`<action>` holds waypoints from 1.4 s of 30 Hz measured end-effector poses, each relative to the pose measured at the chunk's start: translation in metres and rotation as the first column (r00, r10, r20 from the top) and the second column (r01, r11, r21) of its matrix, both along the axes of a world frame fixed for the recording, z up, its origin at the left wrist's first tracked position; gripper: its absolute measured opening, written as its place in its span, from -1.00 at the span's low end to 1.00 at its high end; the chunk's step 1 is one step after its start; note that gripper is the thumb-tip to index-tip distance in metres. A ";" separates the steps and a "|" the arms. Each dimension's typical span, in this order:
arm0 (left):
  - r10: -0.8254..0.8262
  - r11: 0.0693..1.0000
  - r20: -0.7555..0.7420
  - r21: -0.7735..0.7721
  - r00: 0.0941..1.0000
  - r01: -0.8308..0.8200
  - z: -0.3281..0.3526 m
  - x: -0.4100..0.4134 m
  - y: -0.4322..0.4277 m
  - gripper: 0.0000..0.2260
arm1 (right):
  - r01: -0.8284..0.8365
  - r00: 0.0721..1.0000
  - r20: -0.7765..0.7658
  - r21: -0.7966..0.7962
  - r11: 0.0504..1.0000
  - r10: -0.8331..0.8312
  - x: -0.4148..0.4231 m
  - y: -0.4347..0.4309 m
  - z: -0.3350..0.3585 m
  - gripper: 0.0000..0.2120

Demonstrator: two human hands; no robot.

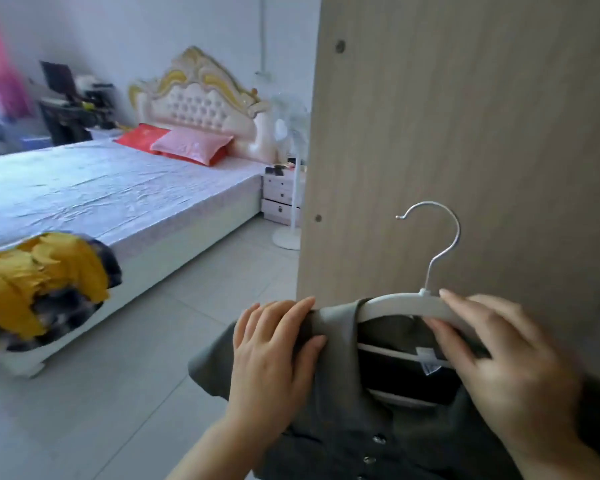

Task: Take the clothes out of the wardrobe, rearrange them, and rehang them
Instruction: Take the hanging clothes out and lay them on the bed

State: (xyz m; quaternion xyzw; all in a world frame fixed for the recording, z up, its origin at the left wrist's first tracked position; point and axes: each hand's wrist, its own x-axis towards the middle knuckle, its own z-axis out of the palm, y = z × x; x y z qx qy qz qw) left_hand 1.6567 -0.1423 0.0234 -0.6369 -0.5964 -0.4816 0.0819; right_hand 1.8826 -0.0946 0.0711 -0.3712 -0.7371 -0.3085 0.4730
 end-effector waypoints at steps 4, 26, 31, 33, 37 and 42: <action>0.172 0.985 0.027 -0.001 0.985 -0.172 -0.008 -0.081 -0.012 -0.69 | -0.149 0.989 -0.007 -0.001 0.989 0.149 -0.095 0.022 -0.007 -0.78; 0.659 0.741 -0.045 -0.138 0.751 -0.658 -0.069 -0.513 0.015 -0.67 | -0.636 0.755 -0.078 -0.329 0.698 0.651 -0.601 0.146 -0.072 -0.64; 0.764 0.626 -0.079 -0.148 0.640 -0.765 -0.088 -0.588 0.052 -0.65 | -0.694 0.695 -0.084 -0.336 0.637 0.714 -0.704 0.199 -0.090 -0.70; 0.800 0.577 -0.095 -0.145 0.592 -0.804 -0.090 -0.619 0.074 -0.64 | -0.726 0.650 -0.090 -0.366 0.582 0.754 -0.744 0.226 -0.095 -0.70; 0.844 0.508 -0.105 -0.154 0.526 -0.847 -0.085 -0.671 0.115 -0.64 | -0.765 0.583 -0.108 -0.405 0.500 0.805 -0.815 0.276 -0.094 -0.72; 0.897 0.404 -0.095 -0.222 0.432 -0.888 -0.088 -0.747 0.155 -0.66 | -0.789 0.516 -0.147 -0.465 0.402 0.844 -0.913 0.320 -0.096 -0.70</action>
